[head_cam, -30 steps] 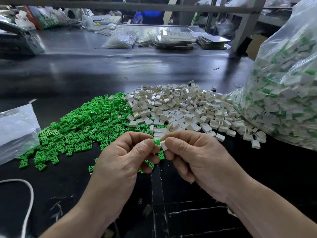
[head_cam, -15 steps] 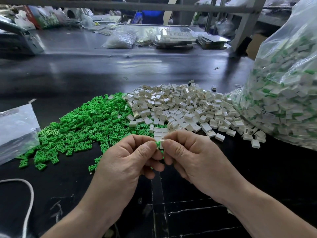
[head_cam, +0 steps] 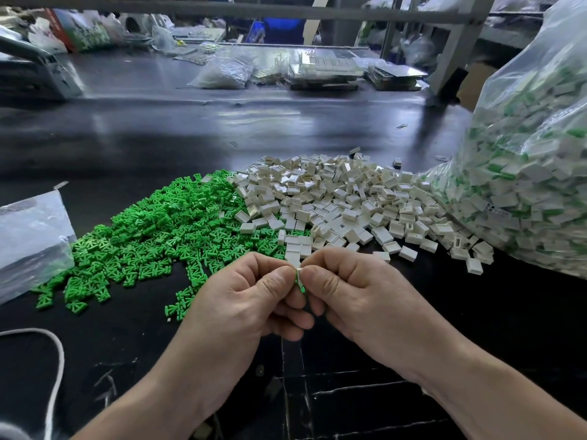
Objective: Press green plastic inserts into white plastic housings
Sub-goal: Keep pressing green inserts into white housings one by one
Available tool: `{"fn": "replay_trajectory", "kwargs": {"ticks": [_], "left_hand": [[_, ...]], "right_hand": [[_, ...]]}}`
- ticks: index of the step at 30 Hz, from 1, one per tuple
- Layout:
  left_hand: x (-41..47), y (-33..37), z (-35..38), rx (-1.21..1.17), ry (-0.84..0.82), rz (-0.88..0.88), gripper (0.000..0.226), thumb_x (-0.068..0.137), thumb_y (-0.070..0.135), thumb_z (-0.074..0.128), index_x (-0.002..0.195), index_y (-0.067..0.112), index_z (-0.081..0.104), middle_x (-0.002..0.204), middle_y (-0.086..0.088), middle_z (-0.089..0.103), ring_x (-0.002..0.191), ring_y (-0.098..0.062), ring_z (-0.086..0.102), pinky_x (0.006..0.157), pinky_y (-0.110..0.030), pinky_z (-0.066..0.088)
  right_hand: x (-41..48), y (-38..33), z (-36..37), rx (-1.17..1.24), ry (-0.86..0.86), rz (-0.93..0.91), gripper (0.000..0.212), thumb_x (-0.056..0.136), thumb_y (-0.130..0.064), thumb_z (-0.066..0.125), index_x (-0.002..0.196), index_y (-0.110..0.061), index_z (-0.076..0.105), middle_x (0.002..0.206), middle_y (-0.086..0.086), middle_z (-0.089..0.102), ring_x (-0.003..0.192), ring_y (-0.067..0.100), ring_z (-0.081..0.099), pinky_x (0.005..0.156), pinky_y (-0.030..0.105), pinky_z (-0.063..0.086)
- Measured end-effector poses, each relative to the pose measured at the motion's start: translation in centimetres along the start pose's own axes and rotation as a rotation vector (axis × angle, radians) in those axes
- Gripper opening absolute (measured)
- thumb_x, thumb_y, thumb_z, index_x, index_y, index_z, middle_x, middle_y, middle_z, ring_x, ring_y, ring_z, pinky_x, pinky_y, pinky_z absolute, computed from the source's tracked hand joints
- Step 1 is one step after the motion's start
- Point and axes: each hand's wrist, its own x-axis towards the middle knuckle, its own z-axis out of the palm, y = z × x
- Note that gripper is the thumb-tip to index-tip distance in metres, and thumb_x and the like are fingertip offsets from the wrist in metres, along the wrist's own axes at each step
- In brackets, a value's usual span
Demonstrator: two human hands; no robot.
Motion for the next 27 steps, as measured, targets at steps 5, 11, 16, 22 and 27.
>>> {"fn": "replay_trajectory", "kwargs": {"ticks": [5, 11, 16, 22, 27], "left_hand": [[0.1, -0.3, 0.1, -0.053, 0.060, 0.019, 0.014, 0.072, 0.031, 0.068, 0.076, 0.018, 0.072, 0.073, -0.017, 0.068, 0.060, -0.026, 0.067, 0.051, -0.027, 0.052], [-0.1, -0.3, 0.6, -0.091, 0.067, 0.018, 0.010, 0.075, 0.026, 0.065, 0.075, 0.018, 0.072, 0.069, -0.014, 0.066, 0.056, -0.025, 0.065, 0.049, -0.027, 0.052], [-0.3, 0.1, 0.6, -0.144, 0.009, 0.057, 0.012, 0.078, 0.027, 0.075, 0.079, 0.016, 0.070, 0.069, -0.016, 0.065, 0.055, -0.025, 0.063, 0.049, -0.027, 0.051], [0.0, 0.3, -1.3, 0.222, 0.121, 0.178, 0.061, 0.081, 0.075, 0.047, 0.088, 0.019, 0.071, 0.083, -0.011, 0.069, 0.078, -0.024, 0.067, 0.071, -0.033, 0.053], [-1.0, 0.3, 1.2, -0.261, -0.118, -0.037, 0.083, 0.085, 0.073, 0.037, 0.091, -0.003, 0.070, 0.104, -0.029, 0.068, 0.088, -0.036, 0.071, 0.062, -0.030, 0.057]], "right_hand": [[0.1, 0.4, 0.8, 0.032, 0.052, -0.022, 0.025, 0.095, -0.042, 0.055, 0.090, -0.022, 0.069, 0.073, -0.006, 0.065, 0.062, 0.004, 0.055, 0.056, 0.021, 0.044], [-0.2, 0.2, 1.3, 0.149, 0.052, -0.053, 0.023, 0.097, -0.035, 0.056, 0.088, -0.017, 0.068, 0.074, -0.002, 0.067, 0.066, 0.013, 0.063, 0.064, 0.034, 0.057], [-0.5, -1.0, 1.2, 0.326, 0.031, -0.089, 0.023, 0.102, -0.018, 0.055, 0.087, -0.004, 0.064, 0.062, -0.002, 0.061, 0.044, 0.001, 0.053, 0.042, 0.009, 0.040], [-0.6, -1.2, 1.5, 0.210, -0.131, 0.061, 0.024, 0.101, -0.031, 0.058, 0.080, -0.021, 0.065, 0.065, -0.003, 0.059, 0.043, 0.004, 0.041, 0.039, 0.016, 0.032], [-1.4, -1.8, 3.7, 0.143, -0.246, 0.083, 0.023, 0.097, -0.036, 0.059, 0.076, -0.033, 0.069, 0.064, -0.012, 0.063, 0.054, -0.005, 0.057, 0.049, 0.007, 0.040]]}}
